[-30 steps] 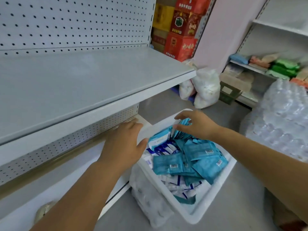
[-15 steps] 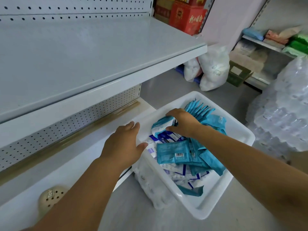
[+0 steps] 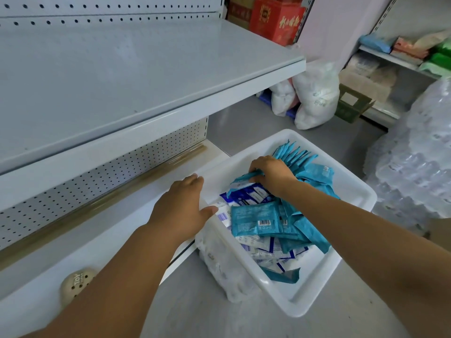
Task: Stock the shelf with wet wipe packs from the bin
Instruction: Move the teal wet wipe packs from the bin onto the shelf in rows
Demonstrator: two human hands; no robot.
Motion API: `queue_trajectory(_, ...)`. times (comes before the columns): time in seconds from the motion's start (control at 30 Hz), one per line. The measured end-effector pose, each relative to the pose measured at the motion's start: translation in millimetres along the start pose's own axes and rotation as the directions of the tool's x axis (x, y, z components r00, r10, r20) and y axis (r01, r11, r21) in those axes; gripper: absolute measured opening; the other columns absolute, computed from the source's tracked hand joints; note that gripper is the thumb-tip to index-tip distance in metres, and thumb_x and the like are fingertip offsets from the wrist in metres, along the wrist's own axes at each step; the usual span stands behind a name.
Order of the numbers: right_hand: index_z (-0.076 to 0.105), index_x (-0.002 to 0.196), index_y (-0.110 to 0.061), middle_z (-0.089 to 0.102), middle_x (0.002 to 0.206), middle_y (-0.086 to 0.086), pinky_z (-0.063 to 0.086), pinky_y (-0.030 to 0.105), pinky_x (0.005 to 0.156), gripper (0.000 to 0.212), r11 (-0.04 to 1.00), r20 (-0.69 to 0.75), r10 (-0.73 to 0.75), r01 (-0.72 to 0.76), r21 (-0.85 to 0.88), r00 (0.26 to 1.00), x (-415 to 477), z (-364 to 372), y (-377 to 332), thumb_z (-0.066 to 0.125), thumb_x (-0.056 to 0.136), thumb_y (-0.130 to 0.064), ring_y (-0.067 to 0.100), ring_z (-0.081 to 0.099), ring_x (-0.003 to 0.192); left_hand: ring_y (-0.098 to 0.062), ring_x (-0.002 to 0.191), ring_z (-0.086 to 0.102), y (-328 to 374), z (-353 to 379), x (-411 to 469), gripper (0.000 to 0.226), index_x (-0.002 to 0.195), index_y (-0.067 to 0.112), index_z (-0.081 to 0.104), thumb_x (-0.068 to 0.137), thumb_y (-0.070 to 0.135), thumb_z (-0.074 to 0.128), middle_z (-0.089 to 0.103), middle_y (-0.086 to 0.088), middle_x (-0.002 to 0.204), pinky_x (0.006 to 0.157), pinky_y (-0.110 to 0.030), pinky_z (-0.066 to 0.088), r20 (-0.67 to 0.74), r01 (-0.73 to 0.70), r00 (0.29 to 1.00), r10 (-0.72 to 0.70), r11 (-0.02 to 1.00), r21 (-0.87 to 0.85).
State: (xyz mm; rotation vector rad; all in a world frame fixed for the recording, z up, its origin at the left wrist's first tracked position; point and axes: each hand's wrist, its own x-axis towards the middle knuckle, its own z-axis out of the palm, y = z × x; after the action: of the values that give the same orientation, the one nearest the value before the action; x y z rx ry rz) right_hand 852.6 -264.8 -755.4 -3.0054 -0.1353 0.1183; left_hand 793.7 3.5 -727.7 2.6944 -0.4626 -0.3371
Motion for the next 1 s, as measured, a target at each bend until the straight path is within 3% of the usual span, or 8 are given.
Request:
queue_trajectory(0.2, 0.060, 0.101, -0.010, 0.065, 0.089, 0.010, 0.048, 0.036, 0.070, 0.013, 0.977, -0.037, 0.099, -0.090, 0.195, 0.994, -5.5, -26.4, -4.5, 0.062, 0.098, -0.022, 0.029, 0.059, 0.079, -0.015, 0.149, 0.023, 2.3, -5.1, -2.4, 0.075, 0.154, 0.023, 0.029, 0.093, 0.054, 0.058, 0.024, 0.006, 0.163, 0.115, -0.036, 0.031, -0.038, 0.007, 0.999, -0.012, 0.989, -0.147)
queue_trajectory(0.3, 0.052, 0.084, -0.015, 0.052, 0.070, -0.001, 0.034, 0.015, 0.052, 0.020, 0.951, -0.102, 0.106, -0.071, 0.301, 0.989, -15.8, -42.8, -9.6, 0.065, 0.096, -0.024, 0.018, 0.047, 0.064, -0.014, 0.145, 0.032, 7.6, -11.5, -2.9, 0.070, 0.150, 0.024, 0.039, 0.091, 0.052, 0.063, 0.036, 0.006, 0.158, 0.114, -0.035, 0.033, -0.115, -0.020, 0.993, -0.013, 0.959, -0.281)
queue_trajectory(0.33, 0.049, 0.078, -0.018, 0.048, 0.066, -0.003, 0.033, 0.015, 0.051, 0.025, 0.938, -0.125, 0.110, -0.061, 0.342, 0.986, -20.9, -49.3, -12.8, 0.066, 0.096, -0.025, 0.015, 0.043, 0.060, -0.014, 0.142, 0.036, 10.6, -14.6, -3.4, 0.068, 0.148, 0.024, 0.042, 0.090, 0.051, 0.064, 0.040, 0.006, 0.155, 0.114, -0.035, 0.034, -0.141, -0.024, 0.990, -0.024, 0.944, -0.329)
queue_trajectory(0.43, 0.048, 0.073, -0.020, 0.047, 0.066, -0.002, 0.034, 0.021, 0.055, 0.031, 0.888, -0.167, 0.130, -0.039, 0.458, 0.977, -41.2, -67.1, -23.4, 0.067, 0.096, -0.030, 0.011, 0.041, 0.059, -0.014, 0.136, 0.044, 21.2, -21.4, -3.9, 0.064, 0.144, 0.024, 0.048, 0.088, 0.048, 0.069, 0.050, 0.006, 0.148, 0.112, -0.033, 0.037, -0.188, -0.034, 0.980, -0.067, 0.872, -0.489)
queue_trajectory(0.57, 0.060, 0.084, -0.008, 0.058, 0.069, 0.010, 0.040, 0.028, 0.057, 0.031, 0.785, -0.221, 0.186, -0.009, 0.620, 0.957, -78.5, -85.3, -38.2, 0.065, 0.096, -0.037, 0.011, 0.045, 0.059, -0.006, 0.126, 0.053, 38.8, -29.6, -13.9, 0.067, 0.144, 0.032, 0.044, 0.086, 0.050, 0.070, 0.056, 0.011, 0.138, 0.101, -0.031, 0.046, -0.058, -0.013, 0.997, -0.047, 0.656, -0.755)
queue_trajectory(0.7, 0.068, 0.096, -0.007, 0.070, 0.089, 0.020, 0.040, 0.032, 0.063, 0.036, 0.607, -0.191, 0.216, 0.021, 0.795, 0.958, -107.7, -98.6, -57.3, 0.064, 0.095, -0.043, 0.014, 0.049, 0.070, 0.007, 0.094, 0.068, 56.6, -43.0, -27.9, 0.046, 0.130, 0.030, 0.054, 0.089, 0.048, 0.067, 0.074, 0.016, 0.108, 0.082, -0.019, 0.049, 0.017, 0.005, 1.000, 0.020, 0.461, -0.887)
queue_trajectory(0.83, 0.072, 0.094, -0.011, 0.073, 0.080, 0.009, 0.044, 0.028, 0.063, 0.032, 0.513, -0.206, 0.250, 0.051, 0.857, 0.946, -117.1, -115.8, -84.9, 0.063, 0.096, -0.042, 0.010, 0.054, 0.065, -0.020, 0.088, 0.076, 65.9, -58.6, -35.5, 0.019, 0.109, 0.020, 0.070, 0.094, 0.032, 0.066, 0.078, 0.002, 0.096, 0.080, -0.036, 0.061, -0.029, -0.032, 0.999, 0.014, 0.287, -0.957)
queue_trajectory(1.0, 0.074, 0.098, -0.012, 0.078, 0.092, 0.005, 0.058, 0.029, 0.073, 0.034, 0.269, -0.195, 0.329, 0.106, 0.957, 0.924, -108.4, -132.0, -124.8, 0.067, 0.092, -0.044, 0.017, 0.074, 0.083, -0.023, 0.089, 0.076, 64.4, -83.6, -40.2, 0.018, 0.108, 0.011, 0.070, 0.094, 0.022, 0.066, 0.078, -0.005, 0.097, 0.078, -0.038, 0.061, -0.091, -0.079, 0.993, -0.073, 0.146, -0.986)
